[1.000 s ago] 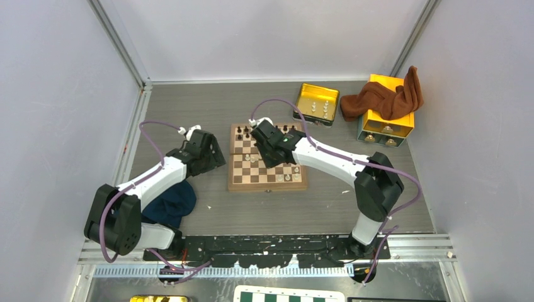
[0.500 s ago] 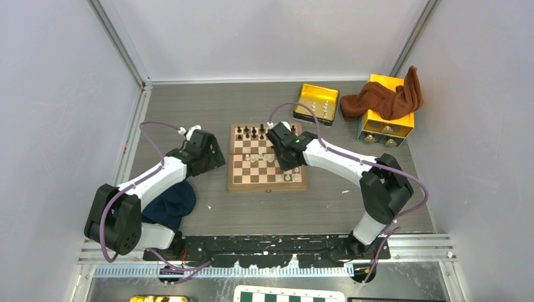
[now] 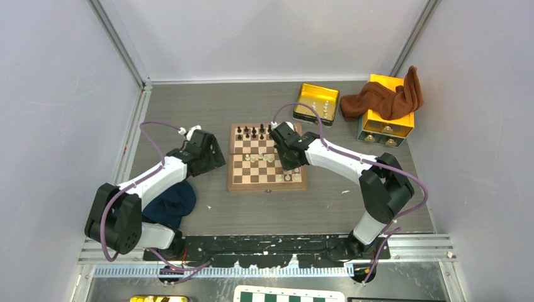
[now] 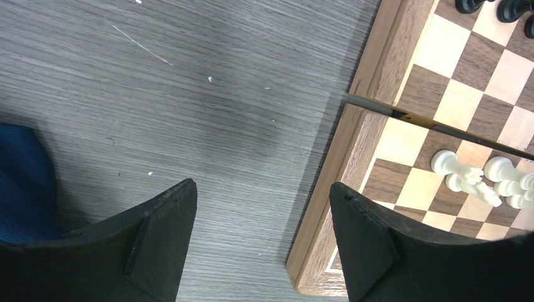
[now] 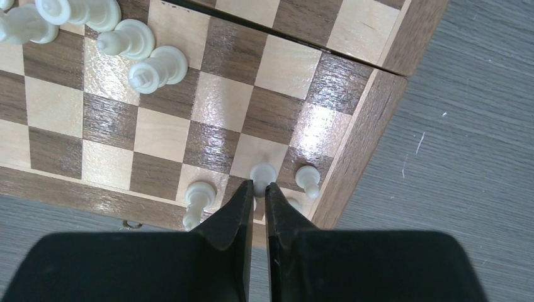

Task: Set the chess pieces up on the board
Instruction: Place the chess piece on the chessboard.

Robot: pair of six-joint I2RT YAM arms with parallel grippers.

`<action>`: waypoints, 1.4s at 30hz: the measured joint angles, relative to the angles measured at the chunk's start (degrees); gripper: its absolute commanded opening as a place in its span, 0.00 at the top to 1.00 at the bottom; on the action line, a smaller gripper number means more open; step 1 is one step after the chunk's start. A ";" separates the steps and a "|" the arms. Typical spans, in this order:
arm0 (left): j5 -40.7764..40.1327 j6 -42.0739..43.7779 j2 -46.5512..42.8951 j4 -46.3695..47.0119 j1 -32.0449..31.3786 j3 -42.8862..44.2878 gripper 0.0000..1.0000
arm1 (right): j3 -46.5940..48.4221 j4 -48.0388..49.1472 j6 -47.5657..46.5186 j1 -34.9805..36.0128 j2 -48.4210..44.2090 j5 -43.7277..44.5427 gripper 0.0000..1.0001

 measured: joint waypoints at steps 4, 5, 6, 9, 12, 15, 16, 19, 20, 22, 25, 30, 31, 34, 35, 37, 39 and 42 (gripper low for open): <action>0.02 0.00 0.09 0.02 0.00 0.00 0.22 | 0.00 0.50 0.00 -0.02 0.00 -0.46 0.97; 0.00 0.00 0.09 0.02 0.00 0.00 0.22 | 0.00 0.61 0.00 -0.02 0.00 -0.57 0.97; 0.00 0.00 0.09 0.02 0.00 0.00 0.22 | 0.00 0.72 0.00 -0.02 0.00 -0.66 0.97; 0.02 0.00 0.15 0.02 0.00 0.00 0.22 | 0.00 0.98 0.02 -0.02 0.00 -1.01 0.97; 0.02 0.00 0.22 0.02 0.00 0.00 0.22 | -0.09 1.29 0.02 -0.02 0.02 -1.14 0.97; 0.02 0.00 0.24 0.02 0.00 0.00 0.22 | -0.46 1.62 0.15 -0.31 0.13 -1.49 0.97; 0.02 0.00 0.24 0.02 0.00 0.00 0.22 | -0.50 1.62 0.20 -0.35 0.17 -1.49 0.97; 0.02 0.00 0.24 0.02 0.00 0.00 0.22 | -0.76 1.84 0.26 -0.55 0.70 -1.73 0.96; 0.02 0.00 0.24 0.02 0.00 0.00 0.22 | -0.92 2.03 0.28 -0.61 0.92 -1.81 0.96; 0.02 0.02 0.24 0.02 0.00 0.00 0.22 | -1.14 2.23 0.35 -0.68 1.25 -1.95 0.95; 0.02 0.02 0.24 0.02 0.00 0.00 0.22 | -1.18 2.84 0.44 -0.85 1.27 -2.14 0.93; 0.04 0.02 0.26 0.02 0.00 0.00 0.22 | -1.27 3.23 0.46 -1.03 1.27 -2.34 0.84; 0.02 0.02 0.26 0.02 0.00 0.00 0.22 | -1.29 3.32 0.46 -1.05 1.27 -2.34 0.81; 0.04 0.04 0.35 0.02 0.00 0.00 0.22 | -1.29 3.34 0.52 -1.05 1.27 -2.36 0.75; 0.04 0.04 0.35 0.02 0.00 0.00 0.22 | -1.31 3.34 0.52 -1.09 1.27 -2.36 0.74; 0.04 0.02 0.35 0.02 0.00 0.00 0.22 | -1.40 3.32 0.57 -1.09 1.27 -2.36 0.72; 0.07 0.04 0.42 0.02 0.00 0.00 0.22 | -1.40 3.32 0.52 -1.09 1.27 -2.36 0.71; 0.11 0.02 0.48 0.02 0.00 0.00 0.22 | -1.40 3.28 0.50 -1.09 1.27 -2.36 0.71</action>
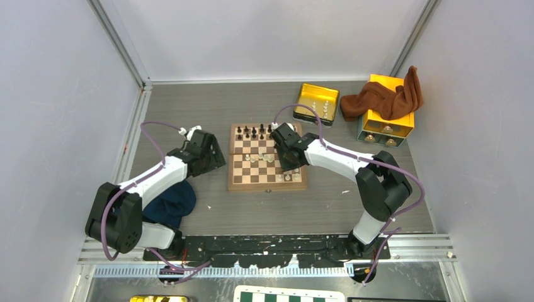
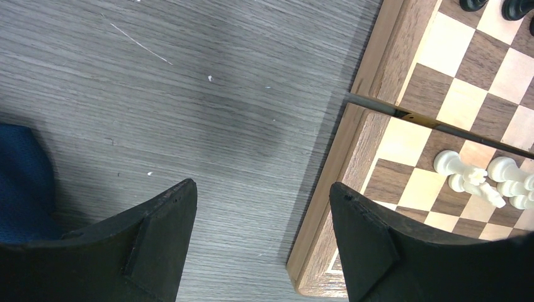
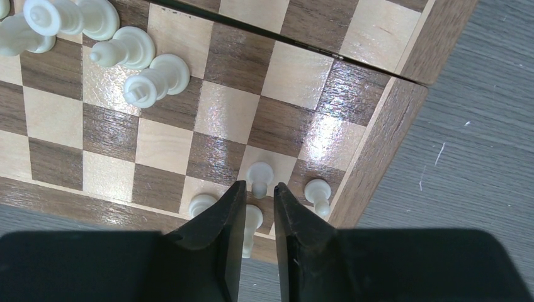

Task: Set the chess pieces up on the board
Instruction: Place the chess piece on the chessboard, then pick up the chess piece from the chessboard.

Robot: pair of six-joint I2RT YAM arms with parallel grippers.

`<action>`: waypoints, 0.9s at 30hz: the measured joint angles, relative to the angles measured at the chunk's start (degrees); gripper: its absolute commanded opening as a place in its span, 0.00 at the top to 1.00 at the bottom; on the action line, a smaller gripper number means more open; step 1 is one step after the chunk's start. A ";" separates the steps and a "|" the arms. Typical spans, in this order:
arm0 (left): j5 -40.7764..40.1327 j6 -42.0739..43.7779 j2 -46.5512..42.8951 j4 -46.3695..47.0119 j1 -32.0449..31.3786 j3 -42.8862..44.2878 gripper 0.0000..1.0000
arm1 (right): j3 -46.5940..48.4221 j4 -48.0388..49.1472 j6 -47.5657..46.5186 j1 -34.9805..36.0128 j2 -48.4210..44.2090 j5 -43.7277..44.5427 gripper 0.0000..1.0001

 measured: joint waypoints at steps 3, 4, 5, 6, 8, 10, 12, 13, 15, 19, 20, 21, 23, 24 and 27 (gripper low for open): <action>0.04 0.00 0.04 0.02 0.00 0.09 0.22 | 0.13 -0.20 -0.07 0.00 0.00 0.02 0.70; 0.07 0.02 0.09 0.02 0.00 0.13 0.22 | 0.22 -0.35 -0.09 0.00 0.00 0.02 0.70; 0.07 0.02 0.09 0.02 0.00 0.13 0.22 | 0.35 -0.52 -0.11 0.00 0.00 0.00 0.70; 0.07 0.02 0.09 0.02 0.00 0.15 0.22 | 0.50 -0.72 -0.13 0.00 0.00 0.02 0.70; 0.07 0.02 0.09 0.02 0.00 0.22 0.22 | 1.20 -1.38 -0.31 0.00 0.00 0.00 0.69; 0.07 0.02 0.09 0.02 0.00 0.28 0.22 | 2.23 -1.95 -0.39 0.00 0.00 0.02 0.69; 0.07 0.04 0.09 0.02 0.00 0.33 0.22 | 3.21 -2.23 -0.59 0.00 0.00 0.00 0.69; 0.07 0.02 0.09 0.02 0.00 0.37 0.22 | 3.78 -2.34 -0.70 0.00 0.00 0.00 0.69; 0.07 0.04 0.11 0.02 0.00 0.42 0.22 | 4.87 -2.62 -0.87 0.00 0.00 0.00 0.69; 0.07 0.07 0.37 -0.02 0.00 0.72 0.22 | 6.62 -2.86 -1.66 -0.04 0.20 -0.17 0.68; 0.07 0.07 0.42 -0.02 0.00 0.79 0.22 | 7.08 -2.91 -1.84 -0.04 0.42 -0.24 0.68; 0.07 0.07 0.50 -0.04 0.00 0.90 0.22 | 7.67 -2.99 -2.01 -0.04 0.76 -0.42 0.68; 0.07 0.09 0.63 -0.02 0.00 1.18 0.22 | 8.74 -3.02 -2.29 -0.04 1.66 -0.83 0.64; 0.07 0.11 0.70 0.00 0.00 1.33 0.22 | 9.16 -2.99 -2.47 -0.04 2.08 -1.01 0.61; 0.04 0.20 0.72 0.00 0.00 1.42 0.22 | 10.56 -3.04 -3.15 -0.04 3.32 -1.86 0.61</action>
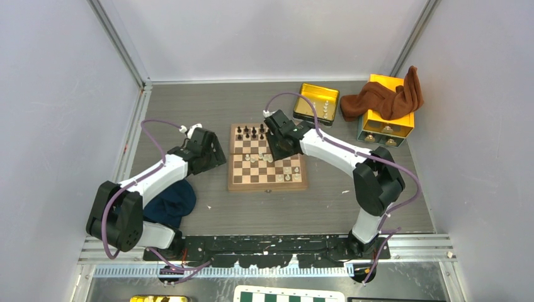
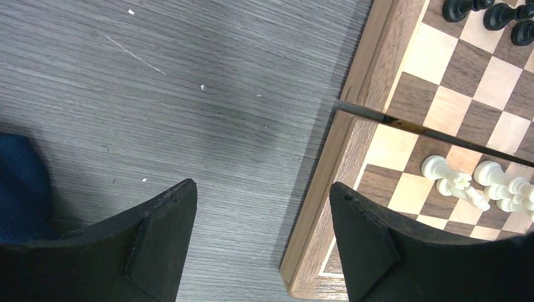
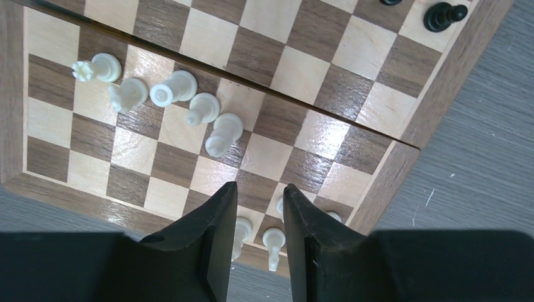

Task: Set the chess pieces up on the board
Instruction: Pick up the chess piece from the chessboard.

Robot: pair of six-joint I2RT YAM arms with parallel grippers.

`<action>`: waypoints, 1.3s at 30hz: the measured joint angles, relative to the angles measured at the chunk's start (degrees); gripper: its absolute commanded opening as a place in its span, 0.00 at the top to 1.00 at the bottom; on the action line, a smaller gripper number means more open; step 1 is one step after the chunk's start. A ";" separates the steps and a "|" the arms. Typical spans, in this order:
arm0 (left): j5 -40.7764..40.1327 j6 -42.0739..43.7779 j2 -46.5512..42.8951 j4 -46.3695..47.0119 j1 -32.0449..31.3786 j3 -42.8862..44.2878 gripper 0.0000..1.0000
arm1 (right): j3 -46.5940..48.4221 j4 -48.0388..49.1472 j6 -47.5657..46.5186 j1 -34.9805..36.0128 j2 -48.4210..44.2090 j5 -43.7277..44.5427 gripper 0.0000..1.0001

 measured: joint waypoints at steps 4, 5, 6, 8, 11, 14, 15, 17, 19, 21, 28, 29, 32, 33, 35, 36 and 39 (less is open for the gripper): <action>0.00 0.00 0.02 0.00 0.00 0.00 0.22 | 1.60 0.00 -0.66 0.00 1.14 -0.76 0.60; 0.00 0.00 0.04 0.00 0.00 0.02 0.22 | 1.95 0.00 -0.74 0.00 1.40 -0.94 0.59; -0.02 0.00 0.11 0.00 0.00 0.04 0.22 | 2.36 0.00 -0.92 0.00 1.68 -1.16 0.59; -0.02 0.00 0.31 0.00 0.00 0.07 0.22 | 3.13 0.04 -1.29 0.00 2.36 -1.55 0.59; -0.02 0.00 0.63 0.00 0.00 0.07 0.22 | 3.96 0.07 -1.68 0.00 3.48 -2.21 0.57; -0.04 0.00 0.76 0.00 0.00 0.07 0.22 | 4.26 0.02 -1.88 0.00 4.20 -2.69 0.57; -0.04 0.00 0.76 0.00 0.00 0.07 0.22 | 4.44 0.02 -1.90 0.00 4.46 -2.86 0.57; -0.04 0.00 0.76 0.00 0.00 0.09 0.22 | 4.83 0.09 -1.99 0.00 5.01 -3.15 0.57; -0.04 0.00 0.85 0.00 0.00 0.09 0.22 | 5.25 0.07 -2.10 0.00 5.53 -3.48 0.57; -0.04 0.00 0.96 0.00 0.00 0.09 0.22 | 5.66 0.04 -2.14 0.00 6.05 -3.67 0.57; -0.07 0.00 1.38 0.00 0.00 0.13 0.22 | 6.40 0.07 -2.54 0.00 7.15 -4.28 0.58; -0.07 0.00 1.53 0.02 0.00 0.20 0.22 | 6.56 0.07 -2.58 0.00 7.32 -4.35 0.59; -0.07 0.02 1.95 0.00 0.00 0.52 0.22 | 6.78 0.07 -2.75 0.00 7.56 -4.42 0.62; -0.07 0.02 2.01 0.00 0.00 0.66 0.22 | 6.86 0.09 -2.78 0.00 7.67 -4.44 0.64; -0.07 0.02 2.14 0.04 0.00 0.83 0.22 | 6.95 0.13 -2.91 0.00 7.87 -4.55 0.67; -0.07 0.04 2.19 0.09 0.00 0.87 0.22 | 6.95 0.09 -2.97 0.00 7.96 -4.61 0.70; -0.07 0.09 2.38 0.11 0.00 0.92 0.22 | 6.97 0.11 -3.02 0.00 8.22 -4.83 0.80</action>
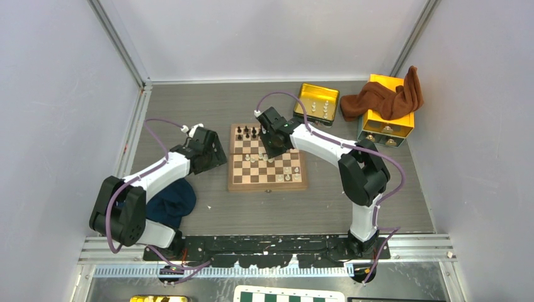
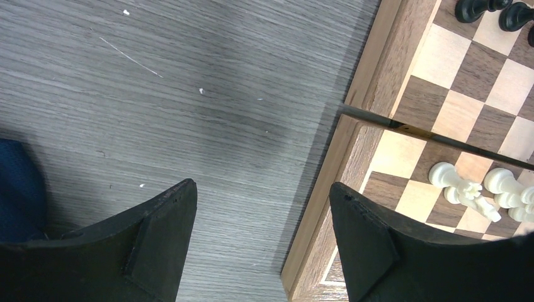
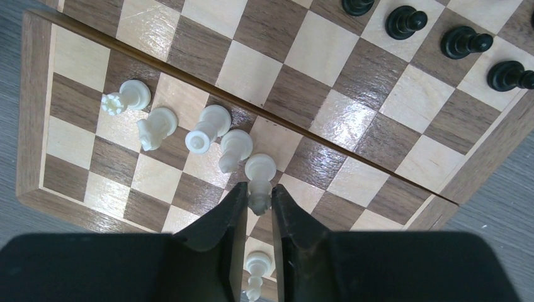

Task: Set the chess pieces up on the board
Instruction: Pick up the chess piece from the chessboard.

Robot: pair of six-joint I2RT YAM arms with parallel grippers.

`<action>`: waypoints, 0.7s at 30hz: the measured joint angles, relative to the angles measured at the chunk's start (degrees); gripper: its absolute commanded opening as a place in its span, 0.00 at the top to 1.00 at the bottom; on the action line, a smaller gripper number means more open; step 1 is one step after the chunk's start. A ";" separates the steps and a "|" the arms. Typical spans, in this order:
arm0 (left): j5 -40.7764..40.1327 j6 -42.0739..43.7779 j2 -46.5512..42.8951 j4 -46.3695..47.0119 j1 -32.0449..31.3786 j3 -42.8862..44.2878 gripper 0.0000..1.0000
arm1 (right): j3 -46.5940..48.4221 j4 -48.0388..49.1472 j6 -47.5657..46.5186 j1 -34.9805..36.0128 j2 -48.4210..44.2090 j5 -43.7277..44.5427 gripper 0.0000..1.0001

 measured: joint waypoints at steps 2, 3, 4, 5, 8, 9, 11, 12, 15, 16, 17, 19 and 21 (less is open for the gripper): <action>0.00 0.04 0.11 0.00 0.00 0.00 0.22 | 0.02 -0.02 -0.04 0.00 0.17 -0.17 0.87; 0.00 0.09 0.15 0.00 0.00 0.00 0.22 | 0.11 -0.02 -0.04 0.00 0.24 -0.20 0.89; 0.00 0.15 0.20 0.00 0.00 0.00 0.22 | 0.26 -0.04 -0.04 0.00 0.26 -0.20 0.90; 0.00 0.15 0.22 0.00 0.00 0.00 0.22 | 0.33 0.00 -0.07 0.00 0.28 -0.20 0.92; 0.00 0.17 0.24 0.00 0.00 0.00 0.22 | 0.42 0.00 -0.11 0.00 0.28 -0.20 0.94; 0.00 0.20 0.24 0.00 0.00 0.00 0.22 | 0.42 -0.04 -0.09 0.00 0.28 -0.17 0.95; 0.00 0.20 0.24 0.00 0.00 0.00 0.22 | 0.42 -0.04 -0.09 0.00 0.28 -0.15 0.95; 0.00 0.20 0.24 0.00 0.00 0.00 0.22 | 0.42 -0.07 -0.09 0.00 0.28 -0.13 0.95; 0.00 0.20 0.24 0.02 0.00 0.00 0.22 | 0.55 -0.20 -0.09 0.00 0.24 0.11 0.96; 0.00 0.20 0.24 0.02 0.00 0.00 0.22 | 0.59 -0.26 -0.11 0.00 0.17 0.22 0.96; 0.00 0.20 0.24 0.04 0.00 0.00 0.22 | 0.61 -0.37 -0.11 0.00 0.04 0.44 0.96; 0.00 0.20 0.24 0.07 0.00 0.00 0.22 | 0.61 -0.79 -0.11 0.00 -0.42 0.85 0.96; 0.00 0.20 0.24 0.13 0.00 0.00 0.22 | 0.61 -1.25 -0.11 0.00 -1.07 1.29 0.97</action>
